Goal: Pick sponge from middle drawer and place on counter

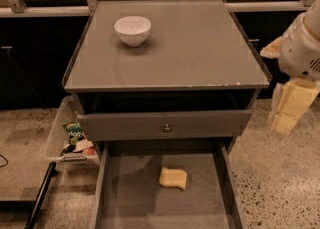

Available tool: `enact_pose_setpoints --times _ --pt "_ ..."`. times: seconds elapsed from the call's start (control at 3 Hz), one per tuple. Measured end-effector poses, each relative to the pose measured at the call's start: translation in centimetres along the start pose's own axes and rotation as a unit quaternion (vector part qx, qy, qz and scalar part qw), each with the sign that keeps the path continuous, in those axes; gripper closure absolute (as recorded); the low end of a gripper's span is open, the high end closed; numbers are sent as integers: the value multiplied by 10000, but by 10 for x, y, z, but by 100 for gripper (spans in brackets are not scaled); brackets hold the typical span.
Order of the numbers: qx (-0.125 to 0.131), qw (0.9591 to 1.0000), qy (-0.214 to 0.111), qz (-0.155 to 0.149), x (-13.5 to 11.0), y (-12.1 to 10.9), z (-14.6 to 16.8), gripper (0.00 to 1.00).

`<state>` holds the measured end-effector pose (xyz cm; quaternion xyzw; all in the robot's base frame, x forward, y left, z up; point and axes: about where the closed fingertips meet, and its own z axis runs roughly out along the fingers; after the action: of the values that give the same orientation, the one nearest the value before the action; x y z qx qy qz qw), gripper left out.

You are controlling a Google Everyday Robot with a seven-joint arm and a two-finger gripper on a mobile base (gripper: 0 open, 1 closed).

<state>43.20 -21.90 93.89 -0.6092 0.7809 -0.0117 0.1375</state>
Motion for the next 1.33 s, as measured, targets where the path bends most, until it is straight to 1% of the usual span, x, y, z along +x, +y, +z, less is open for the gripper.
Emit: enact_pose_setpoints --times 0.33,0.67,1.0,1.33 --pt "-284 9996 35 -67 13 20 45 0" --pt "-369 9989 -75 -273 25 38 91 0" --pt "-468 9980 -215 -361 35 49 173 0" --pt "-473 9980 -216 -357 35 49 173 0"
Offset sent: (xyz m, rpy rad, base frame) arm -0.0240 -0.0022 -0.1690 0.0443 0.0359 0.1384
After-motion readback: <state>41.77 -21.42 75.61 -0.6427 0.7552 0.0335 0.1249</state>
